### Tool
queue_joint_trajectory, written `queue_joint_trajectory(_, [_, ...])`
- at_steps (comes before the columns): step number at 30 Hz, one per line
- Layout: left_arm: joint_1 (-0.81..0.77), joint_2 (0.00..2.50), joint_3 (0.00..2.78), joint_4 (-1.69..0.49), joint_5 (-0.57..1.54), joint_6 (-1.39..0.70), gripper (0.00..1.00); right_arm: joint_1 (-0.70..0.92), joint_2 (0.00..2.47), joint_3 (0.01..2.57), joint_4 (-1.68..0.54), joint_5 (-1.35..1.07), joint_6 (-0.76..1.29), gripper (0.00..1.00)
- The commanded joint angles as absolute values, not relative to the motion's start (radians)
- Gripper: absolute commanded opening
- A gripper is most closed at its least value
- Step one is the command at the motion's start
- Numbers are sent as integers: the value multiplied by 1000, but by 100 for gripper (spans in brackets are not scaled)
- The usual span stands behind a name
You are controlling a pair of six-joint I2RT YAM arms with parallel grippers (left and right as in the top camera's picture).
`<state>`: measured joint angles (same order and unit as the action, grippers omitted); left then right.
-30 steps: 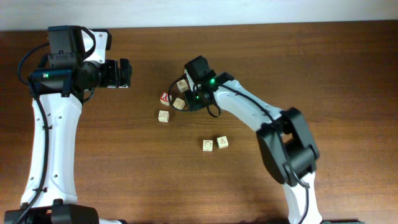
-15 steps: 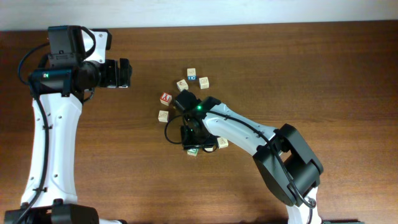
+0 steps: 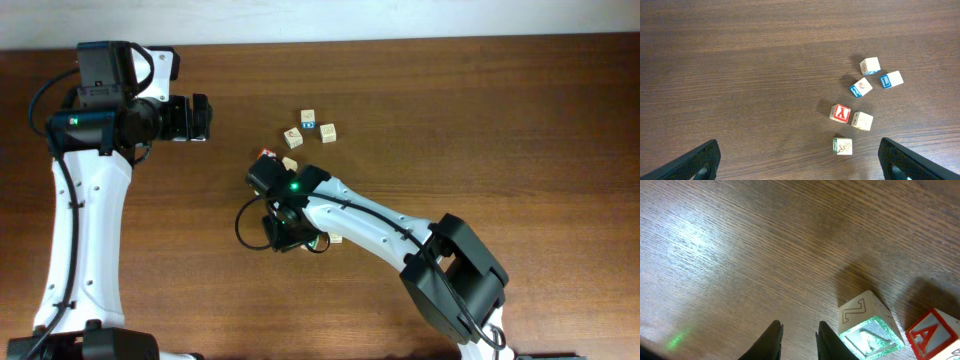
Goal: Rotate 3 blocks
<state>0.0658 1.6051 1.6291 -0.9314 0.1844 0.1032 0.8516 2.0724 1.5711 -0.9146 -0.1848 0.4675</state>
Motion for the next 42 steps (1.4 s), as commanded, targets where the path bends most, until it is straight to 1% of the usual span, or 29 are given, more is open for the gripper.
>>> queue_joint_trajectory(1, [68,1611,1646,-930,198,94,99,850,2087,1539,-899,-171,472,24])
queue_joint_trajectory(4, [68,1611,1646,-930,198,94,99,848,2113,1539,-897,-173,480,24])
queue_joint_trajectory(10, [68,1611,1646,-930,198,94,99,743,2113,1539,-972,-184,487,24])
queue_joint_trajectory(16, [68,1611,1646,-930,198,94,99,732,2112,1539,-976,-187,461,24])
queue_joint_trajectory(19, [68,1611,1646,-930,198,94,99,686,2105,1539,-980,-232,460,24])
queue_joint_trajectory(22, [68,1611,1646,-930,198,94,99,606,1975,1554,-991,-286,437,24])
queue_joint_trajectory(24, [68,1611,1646,-930,198,94,99,537,1833,1556,-1031,-278,426,25])
queue_joint_trajectory(26, [68,1611,1646,-930,198,94,99,393,1754,1556,-1126,-273,404,24])
queue_joint_trajectory(27, [68,1611,1646,-929,202,94,99,317,1761,1537,-1169,-278,371,23])
queue_joint_trajectory(28, [68,1611,1646,-935,254,94,99,282,1763,1495,-1171,-278,370,20])
queue_joint_trajectory(29, [68,1611,1646,-939,259,94,99,250,1763,1436,-1163,-277,369,17])
queue_joint_trajectory(31, [68,1612,1645,-938,261,94,99,185,1762,1288,-1071,-285,340,16])
queue_joint_trajectory(32, [68,1612,1645,-927,293,94,96,176,1762,1205,-1001,-340,290,16])
queue_joint_trajectory(33, [67,1612,1639,-939,389,94,72,177,1762,1158,-960,-360,288,16])
queue_joint_trajectory(34, [61,1613,1628,-952,445,94,99,177,1762,1125,-928,-384,288,16])
queue_joint_trajectory(35, [45,1617,1613,-964,460,93,72,177,1762,1085,-886,-415,288,16])
queue_joint_trajectory(36, [20,1627,1588,-968,444,5,0,177,1762,1056,-849,-416,288,16])
queue_joint_trajectory(37, [-2,1638,1559,-966,437,-77,0,177,1762,1043,-827,-416,288,15])
queue_joint_trajectory(39, [-74,1687,1464,-947,422,-135,0,178,1763,1030,-788,-417,289,12])
queue_joint_trajectory(40, [-119,1717,1402,-927,377,-211,0,178,1762,1030,-780,-419,289,11])
queue_joint_trajectory(42, [-206,1742,1285,-827,404,-221,0,178,1763,1030,-758,-442,296,7])
